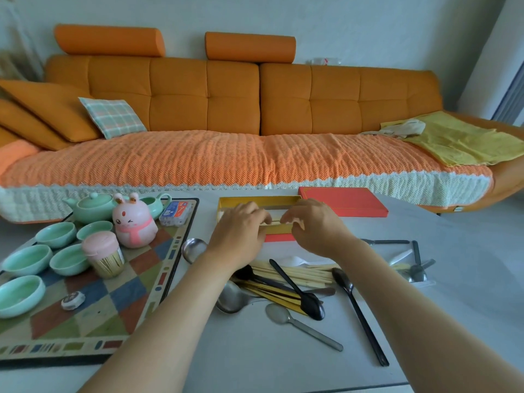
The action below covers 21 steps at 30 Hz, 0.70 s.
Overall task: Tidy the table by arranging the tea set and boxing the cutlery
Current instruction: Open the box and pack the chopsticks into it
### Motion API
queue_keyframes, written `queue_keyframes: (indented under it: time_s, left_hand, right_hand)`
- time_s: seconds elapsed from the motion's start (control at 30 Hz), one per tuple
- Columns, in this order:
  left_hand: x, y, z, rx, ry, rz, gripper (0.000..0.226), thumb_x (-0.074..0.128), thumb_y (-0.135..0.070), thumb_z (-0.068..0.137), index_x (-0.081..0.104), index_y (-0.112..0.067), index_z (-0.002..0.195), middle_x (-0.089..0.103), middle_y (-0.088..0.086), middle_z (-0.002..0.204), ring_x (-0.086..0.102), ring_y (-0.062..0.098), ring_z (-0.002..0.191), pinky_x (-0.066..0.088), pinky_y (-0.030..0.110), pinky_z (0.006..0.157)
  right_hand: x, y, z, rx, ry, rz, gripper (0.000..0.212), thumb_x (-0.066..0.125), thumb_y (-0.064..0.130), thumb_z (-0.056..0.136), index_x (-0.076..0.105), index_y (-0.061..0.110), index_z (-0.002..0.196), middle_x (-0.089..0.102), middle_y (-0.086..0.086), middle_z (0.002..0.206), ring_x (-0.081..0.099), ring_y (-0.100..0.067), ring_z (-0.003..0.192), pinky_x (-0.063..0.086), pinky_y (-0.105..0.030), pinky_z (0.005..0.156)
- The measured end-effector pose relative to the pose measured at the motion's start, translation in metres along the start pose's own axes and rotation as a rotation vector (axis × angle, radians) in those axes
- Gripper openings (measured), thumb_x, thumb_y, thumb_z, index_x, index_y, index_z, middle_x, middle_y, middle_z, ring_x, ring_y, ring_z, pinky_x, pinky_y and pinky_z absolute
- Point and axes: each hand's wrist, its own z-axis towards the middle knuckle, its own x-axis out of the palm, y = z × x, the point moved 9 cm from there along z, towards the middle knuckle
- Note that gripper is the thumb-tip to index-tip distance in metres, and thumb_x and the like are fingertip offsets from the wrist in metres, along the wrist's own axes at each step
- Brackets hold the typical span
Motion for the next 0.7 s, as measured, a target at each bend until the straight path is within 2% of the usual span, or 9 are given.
queue_keyframes:
  time_s: [0.07,0.13,0.2,0.37,0.47,0.57,0.7]
  left_hand:
    - [0.005,-0.012,-0.003,-0.002,0.057,-0.088,0.016,0.053,-0.024,0.097,0.065,-0.024,0.108,0.055,-0.011,0.102,0.055,0.013,0.095,0.036,0.021,0.074]
    - [0.013,-0.025,-0.006,0.001,0.141,-0.149,0.017,0.052,-0.026,0.097,0.066,-0.026,0.107,0.054,-0.014,0.097,0.057,0.012,0.09,0.037,0.021,0.065]
    - [0.02,-0.037,-0.01,0.02,0.191,-0.174,0.015,0.055,-0.029,0.096,0.067,-0.029,0.105,0.057,-0.014,0.101,0.057,0.01,0.093,0.043,0.023,0.07]
    - [0.032,-0.058,-0.012,0.07,0.265,-0.193,0.018,0.054,-0.035,0.096,0.07,-0.033,0.104,0.056,-0.014,0.109,0.049,0.007,0.102,0.04,0.024,0.076]
    - [0.033,-0.058,-0.01,0.09,0.253,-0.128,0.025,0.05,-0.037,0.098,0.068,-0.033,0.114,0.056,-0.012,0.111,0.048,0.009,0.107,0.042,0.027,0.079]
    - [0.03,-0.053,-0.009,0.099,0.204,-0.068,0.029,0.052,-0.035,0.098,0.065,-0.029,0.122,0.056,-0.01,0.114,0.048,0.011,0.111,0.043,0.027,0.087]
    - [0.025,-0.058,-0.01,0.147,0.134,-0.041,0.026,0.055,-0.035,0.096,0.067,-0.027,0.118,0.055,-0.009,0.11,0.047,0.012,0.109,0.04,0.024,0.085]
  right_hand:
    - [-0.008,-0.002,-0.004,0.044,0.062,0.044,0.024,0.056,0.012,0.082,0.074,0.026,0.089,0.067,0.01,0.088,0.058,-0.007,0.075,0.053,-0.03,0.069]
    - [-0.005,-0.007,-0.013,0.106,0.243,0.059,0.02,0.058,0.018,0.084,0.074,0.029,0.088,0.066,0.016,0.084,0.058,0.002,0.073,0.047,-0.019,0.066]
    - [-0.002,-0.014,-0.027,0.157,0.397,0.058,0.017,0.061,0.021,0.083,0.073,0.033,0.085,0.065,0.02,0.082,0.059,0.005,0.076,0.042,-0.012,0.066]
    - [-0.002,-0.036,-0.056,0.282,0.581,0.063,0.016,0.066,0.026,0.078,0.075,0.039,0.077,0.07,0.024,0.08,0.064,0.006,0.08,0.045,-0.013,0.072]
    - [-0.004,-0.043,-0.063,0.31,0.584,0.059,0.011,0.072,0.028,0.08,0.076,0.039,0.08,0.069,0.023,0.081,0.062,0.006,0.079,0.042,-0.013,0.07]
    - [-0.005,-0.044,-0.059,0.302,0.483,-0.004,0.005,0.075,0.033,0.082,0.077,0.037,0.085,0.065,0.023,0.083,0.057,0.004,0.076,0.041,-0.016,0.068]
    - [0.002,-0.033,-0.049,0.262,0.403,-0.058,0.008,0.075,0.037,0.083,0.076,0.035,0.091,0.061,0.019,0.093,0.053,-0.001,0.085,0.045,-0.022,0.076]
